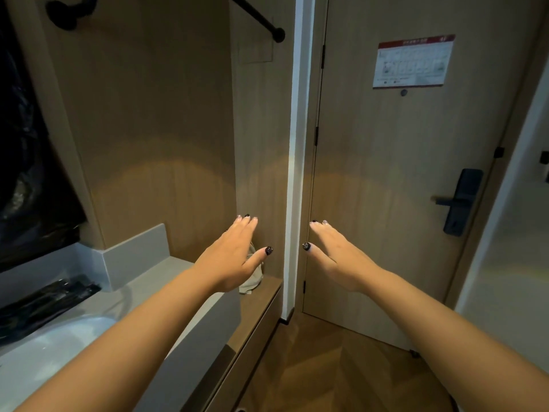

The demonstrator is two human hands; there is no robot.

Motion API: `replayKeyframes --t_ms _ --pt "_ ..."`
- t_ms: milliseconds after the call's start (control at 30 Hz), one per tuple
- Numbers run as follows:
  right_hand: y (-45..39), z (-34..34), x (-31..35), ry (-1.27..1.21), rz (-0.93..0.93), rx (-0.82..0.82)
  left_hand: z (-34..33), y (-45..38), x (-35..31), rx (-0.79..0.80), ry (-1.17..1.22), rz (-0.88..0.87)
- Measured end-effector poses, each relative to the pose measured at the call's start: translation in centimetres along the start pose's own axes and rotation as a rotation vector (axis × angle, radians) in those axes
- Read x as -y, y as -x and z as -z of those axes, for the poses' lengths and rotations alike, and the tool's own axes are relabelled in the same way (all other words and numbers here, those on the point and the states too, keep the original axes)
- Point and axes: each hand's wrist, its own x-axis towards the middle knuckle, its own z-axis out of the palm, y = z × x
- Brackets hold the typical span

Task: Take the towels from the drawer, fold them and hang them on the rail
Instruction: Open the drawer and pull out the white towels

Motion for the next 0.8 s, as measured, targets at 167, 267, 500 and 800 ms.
replayKeyframes --t_ms 167,267,500,800 --pt "-3.0 -1.9 -2.3 -0.071 -0.048 0.020 -2.8 -3.6 2.2 0.059 0.062 0.021" --pt "-4.6 -2.7 -4.4 -0.074 -0.077 0.021 -4.6 -5.6 3.1 0.082 0.081 0.015" --pt "-9.3 -4.0 -11.3 -0.043 -0.087 0.049 -9.0 -11.9 3.0 0.132 0.108 0.037" --pt "-18.1 -3.3 -23.5 -0.043 -0.047 0.117 -16.2 -24.1 1.2 0.133 0.125 0.109"
